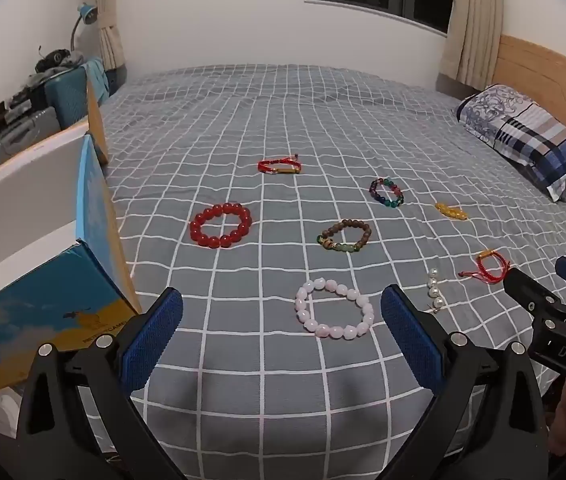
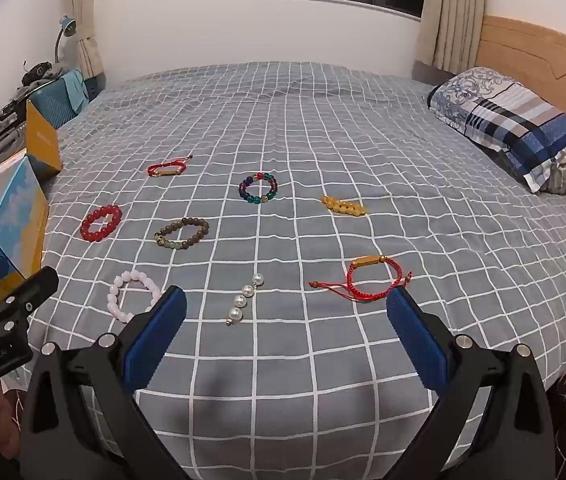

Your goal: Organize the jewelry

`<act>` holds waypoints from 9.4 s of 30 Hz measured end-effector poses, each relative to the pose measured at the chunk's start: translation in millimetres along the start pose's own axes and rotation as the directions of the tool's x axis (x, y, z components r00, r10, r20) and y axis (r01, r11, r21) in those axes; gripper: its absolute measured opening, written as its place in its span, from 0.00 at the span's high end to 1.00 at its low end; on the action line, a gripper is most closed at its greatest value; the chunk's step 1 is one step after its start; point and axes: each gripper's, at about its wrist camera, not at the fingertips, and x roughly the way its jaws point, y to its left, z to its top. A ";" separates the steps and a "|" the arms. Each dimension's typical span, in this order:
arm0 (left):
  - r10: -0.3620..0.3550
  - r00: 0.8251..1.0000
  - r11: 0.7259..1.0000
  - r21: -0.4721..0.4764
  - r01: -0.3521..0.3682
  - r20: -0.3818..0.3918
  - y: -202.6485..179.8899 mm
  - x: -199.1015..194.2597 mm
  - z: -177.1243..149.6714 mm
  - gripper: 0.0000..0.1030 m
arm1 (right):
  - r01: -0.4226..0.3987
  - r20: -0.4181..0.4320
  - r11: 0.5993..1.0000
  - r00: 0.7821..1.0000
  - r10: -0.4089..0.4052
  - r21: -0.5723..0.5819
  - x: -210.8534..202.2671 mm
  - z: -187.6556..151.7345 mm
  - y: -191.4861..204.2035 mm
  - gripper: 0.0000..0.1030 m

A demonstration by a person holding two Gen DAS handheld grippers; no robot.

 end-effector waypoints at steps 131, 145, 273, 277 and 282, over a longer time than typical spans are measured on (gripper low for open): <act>0.103 0.959 0.989 -0.079 -0.129 -0.265 64.4 201.2 56.9 0.06 | 0.129 -0.325 0.989 0.941 -0.100 0.069 173.4 5.6 -70.5 0.07; 0.004 0.959 0.995 -0.092 -0.031 -0.284 55.8 184.6 52.6 0.74 | 0.099 -0.299 0.991 0.952 -0.068 0.092 165.4 9.3 -74.9 0.77; 0.402 0.910 0.836 -0.365 -0.410 -0.099 343.9 -106.2 -2.9 0.25 | -0.435 -0.168 0.822 0.901 0.401 -0.367 -10.5 44.6 427.5 0.22; 0.424 0.904 0.838 -0.354 -0.416 -0.060 331.1 -120.6 4.6 0.12 | -0.404 -0.102 0.840 0.913 0.395 -0.361 -27.7 56.8 407.1 0.09; 0.403 0.915 0.861 -0.334 -0.384 -0.013 306.0 -128.6 12.8 0.06 | -0.370 -0.041 0.866 0.924 0.379 -0.336 -43.0 72.0 369.7 0.07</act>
